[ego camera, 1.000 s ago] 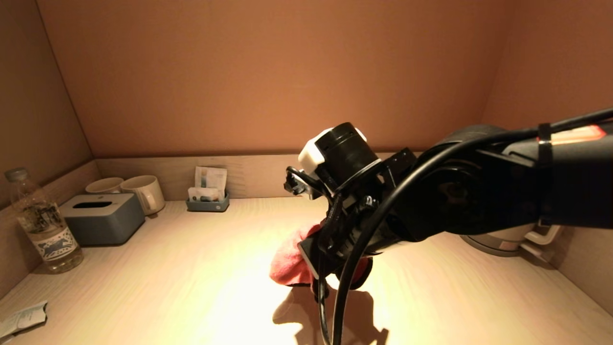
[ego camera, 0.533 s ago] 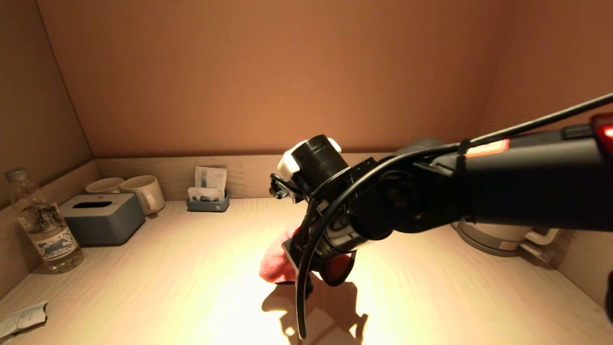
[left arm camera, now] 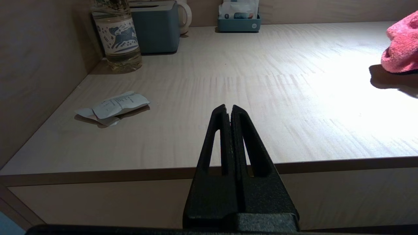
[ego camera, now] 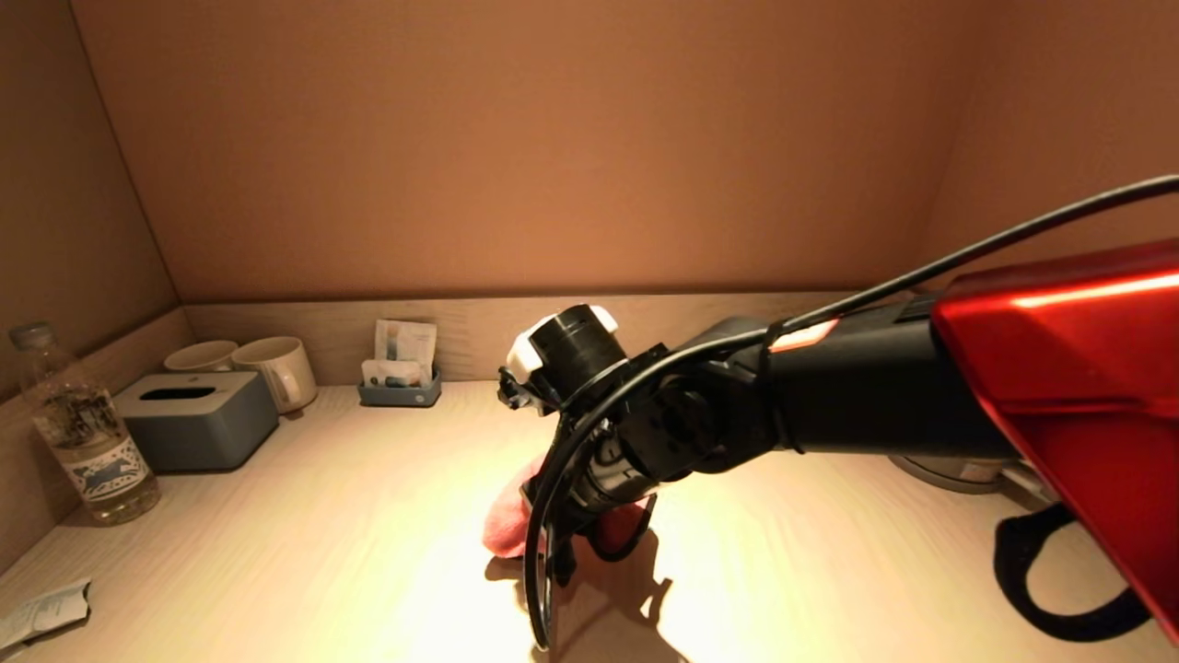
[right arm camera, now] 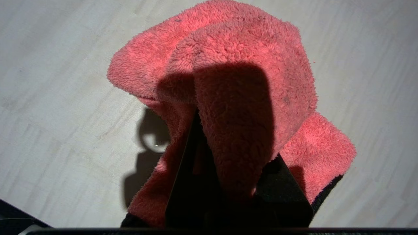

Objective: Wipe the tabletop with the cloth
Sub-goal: Sweep the stains on the table

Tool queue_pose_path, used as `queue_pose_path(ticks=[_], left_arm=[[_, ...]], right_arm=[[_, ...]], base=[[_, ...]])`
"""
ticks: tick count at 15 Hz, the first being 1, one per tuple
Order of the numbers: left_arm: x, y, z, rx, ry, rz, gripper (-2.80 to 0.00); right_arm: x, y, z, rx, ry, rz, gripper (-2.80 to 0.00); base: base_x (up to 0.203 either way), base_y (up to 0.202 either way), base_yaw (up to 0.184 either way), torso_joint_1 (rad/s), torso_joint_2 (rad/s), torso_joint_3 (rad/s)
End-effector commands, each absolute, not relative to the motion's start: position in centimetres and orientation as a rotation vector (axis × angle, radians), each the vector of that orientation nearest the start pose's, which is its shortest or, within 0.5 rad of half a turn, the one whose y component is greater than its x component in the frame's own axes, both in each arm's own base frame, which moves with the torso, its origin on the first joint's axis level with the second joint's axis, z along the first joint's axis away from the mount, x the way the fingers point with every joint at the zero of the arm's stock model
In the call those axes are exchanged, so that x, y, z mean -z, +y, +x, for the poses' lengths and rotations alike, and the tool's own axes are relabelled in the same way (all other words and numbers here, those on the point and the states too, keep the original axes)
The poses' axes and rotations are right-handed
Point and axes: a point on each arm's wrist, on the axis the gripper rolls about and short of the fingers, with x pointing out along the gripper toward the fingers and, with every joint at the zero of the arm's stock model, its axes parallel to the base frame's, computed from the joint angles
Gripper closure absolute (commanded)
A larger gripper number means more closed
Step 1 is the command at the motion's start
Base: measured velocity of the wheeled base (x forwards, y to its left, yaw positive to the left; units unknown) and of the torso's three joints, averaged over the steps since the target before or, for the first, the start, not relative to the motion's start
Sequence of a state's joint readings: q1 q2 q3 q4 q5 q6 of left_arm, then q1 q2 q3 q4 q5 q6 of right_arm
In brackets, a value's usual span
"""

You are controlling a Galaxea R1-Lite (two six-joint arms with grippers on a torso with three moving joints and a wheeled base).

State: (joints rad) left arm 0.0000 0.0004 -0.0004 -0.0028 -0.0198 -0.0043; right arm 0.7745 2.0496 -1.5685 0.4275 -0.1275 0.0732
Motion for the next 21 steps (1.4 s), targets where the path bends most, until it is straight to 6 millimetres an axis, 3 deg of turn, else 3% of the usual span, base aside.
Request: queue_pose_path(ticks=[1, 6, 13, 15, 18, 21], left_arm=[[-7.6, 0.0, -2.3, 0.02, -0.004, -0.005, 0.0], [-7.6, 0.0, -2.3, 0.021, -0.002, -0.005, 0.0], [-7.6, 0.0, -2.3, 0.021, -0.004, -0.005, 0.0], [-7.6, 0.0, -2.3, 0.02, -0.005, -0.005, 0.0], [-7.6, 0.0, -2.3, 0.02, -0.003, -0.005, 0.0], [-7.6, 0.0, -2.3, 0.02, -0.003, -0.005, 0.0]], right_arm=[[-16.3, 27.3, 28.3, -0.568, 0.874, -0.345, 0.0], [-14.4, 27.4, 28.1, -0.603, 0.944, -0.352, 0.0], [-13.6, 27.6, 27.3, -0.618, 0.973, -0.371, 0.0], [-13.4, 28.1, 26.3, -0.636, 0.976, -0.38, 0.0], [-13.9, 30.0, 22.3, -0.734, 0.958, -0.426, 0.0], [-14.2, 31.2, 20.8, -0.774, 0.939, -0.431, 0.0]], base=[[0.0, 0.0, 0.0, 0.0, 0.0, 0.0], [0.0, 0.0, 0.0, 0.0, 0.0, 0.0], [0.0, 0.0, 0.0, 0.0, 0.0, 0.0], [0.0, 0.0, 0.0, 0.0, 0.0, 0.0], [0.0, 0.0, 0.0, 0.0, 0.0, 0.0], [0.0, 0.0, 0.0, 0.0, 0.0, 0.0]])
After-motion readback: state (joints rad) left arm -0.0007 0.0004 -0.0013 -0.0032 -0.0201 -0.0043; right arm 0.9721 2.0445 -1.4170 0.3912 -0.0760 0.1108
